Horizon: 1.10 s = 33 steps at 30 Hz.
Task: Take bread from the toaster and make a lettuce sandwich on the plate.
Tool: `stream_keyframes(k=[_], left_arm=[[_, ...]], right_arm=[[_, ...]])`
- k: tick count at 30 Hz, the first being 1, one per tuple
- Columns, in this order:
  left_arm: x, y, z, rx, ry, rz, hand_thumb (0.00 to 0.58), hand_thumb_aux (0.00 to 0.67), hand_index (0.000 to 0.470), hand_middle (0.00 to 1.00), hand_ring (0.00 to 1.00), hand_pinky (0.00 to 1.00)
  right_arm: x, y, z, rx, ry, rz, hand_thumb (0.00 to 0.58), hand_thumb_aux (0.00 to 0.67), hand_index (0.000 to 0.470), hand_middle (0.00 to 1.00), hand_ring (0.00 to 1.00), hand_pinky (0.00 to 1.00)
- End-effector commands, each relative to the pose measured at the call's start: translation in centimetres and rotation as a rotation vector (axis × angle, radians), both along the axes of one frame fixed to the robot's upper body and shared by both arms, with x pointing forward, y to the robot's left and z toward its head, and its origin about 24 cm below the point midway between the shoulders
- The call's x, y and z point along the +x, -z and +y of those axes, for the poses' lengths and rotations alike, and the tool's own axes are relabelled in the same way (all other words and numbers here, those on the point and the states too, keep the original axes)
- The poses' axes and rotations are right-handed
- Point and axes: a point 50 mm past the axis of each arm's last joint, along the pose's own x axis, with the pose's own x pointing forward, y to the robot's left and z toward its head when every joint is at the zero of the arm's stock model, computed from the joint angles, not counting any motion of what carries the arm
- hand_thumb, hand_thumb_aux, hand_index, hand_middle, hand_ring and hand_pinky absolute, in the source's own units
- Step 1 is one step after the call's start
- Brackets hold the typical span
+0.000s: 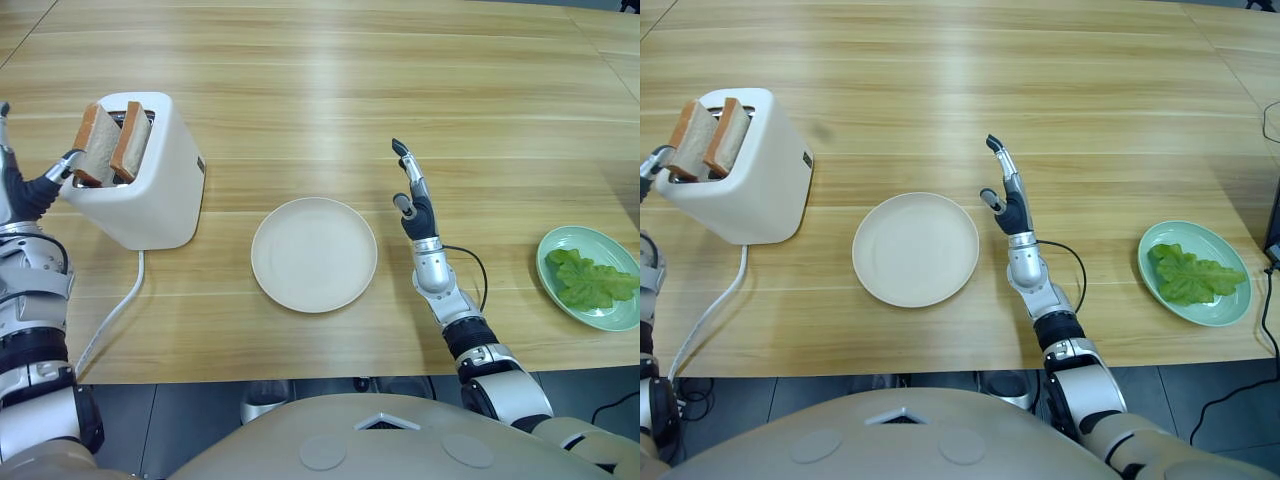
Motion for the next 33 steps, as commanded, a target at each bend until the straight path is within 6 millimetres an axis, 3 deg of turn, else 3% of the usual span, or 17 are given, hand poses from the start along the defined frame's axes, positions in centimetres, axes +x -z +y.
stream_keyframes(k=[1,14,15,16,17,18,19,20,33], left_arm=[[0.4,1.7,0.0,-0.023,-0.01,0.127,0.0,0.0,0.0,0.0,0.0,0.0],[-1.5,4.1,-0.3,-0.098,-0.03,0.268,0.0,0.0,0.0,0.0,0.0,0.0],[-1.6,4.2,-0.3,-0.1,-0.03,0.275,0.079,0.047,0.032,0.0,0.0,0.0],[-1.6,4.2,-0.3,-0.099,-0.031,0.28,0.201,0.129,0.088,0.0,0.0,0.0],[-1.6,4.1,-0.3,-0.096,-0.03,0.285,0.275,0.184,0.126,0.0,0.0,0.0],[-1.6,4.0,-0.3,-0.092,-0.029,0.29,0.466,0.373,0.256,0.0,0.0,0.0],[-1.5,3.9,-0.3,-0.088,-0.027,0.293,0.466,0.373,0.256,0.0,0.0,0.0],[-1.5,3.8,-0.3,-0.083,-0.026,0.296,0.58,0.665,0.456,0.0,0.0,0.0],[2.4,1.5,-3.7,-0.042,0.148,0.21,0.58,0.67,0.46,0.0,0.0,0.0]], right_arm=[[0.1,-0.2,0.2,-0.007,-0.01,-0.009,0.0,0.0,0.0,0.0,0.0,0.0],[-0.1,-0.4,-0.2,-0.012,-0.009,-0.017,0.0,0.0,0.0,0.0,0.0,0.0],[-0.1,-0.4,-0.2,-0.011,-0.007,-0.018,0.0,0.0,0.0,0.0,0.0,0.0],[-0.1,-0.4,-0.3,-0.011,-0.005,-0.019,0.0,0.0,0.0,0.0,0.0,0.0],[-0.2,-0.4,-0.3,-0.01,-0.004,-0.02,0.0,0.0,0.0,0.0,0.0,0.0],[-0.2,-0.4,-0.3,-0.009,-0.004,-0.02,0.0,0.0,0.0,0.0,0.0,0.0],[-0.2,-0.4,-0.3,-0.009,-0.004,-0.02,0.0,0.0,0.0,0.0,0.0,0.0],[-0.2,-0.4,-0.3,-0.009,-0.005,-0.021,0.0,0.0,0.0,0.0,0.0,0.0],[-0.2,-0.6,-0.2,0.0,0.001,-0.021,0.0,0.0,0.0,0.0,0.0,0.0]])
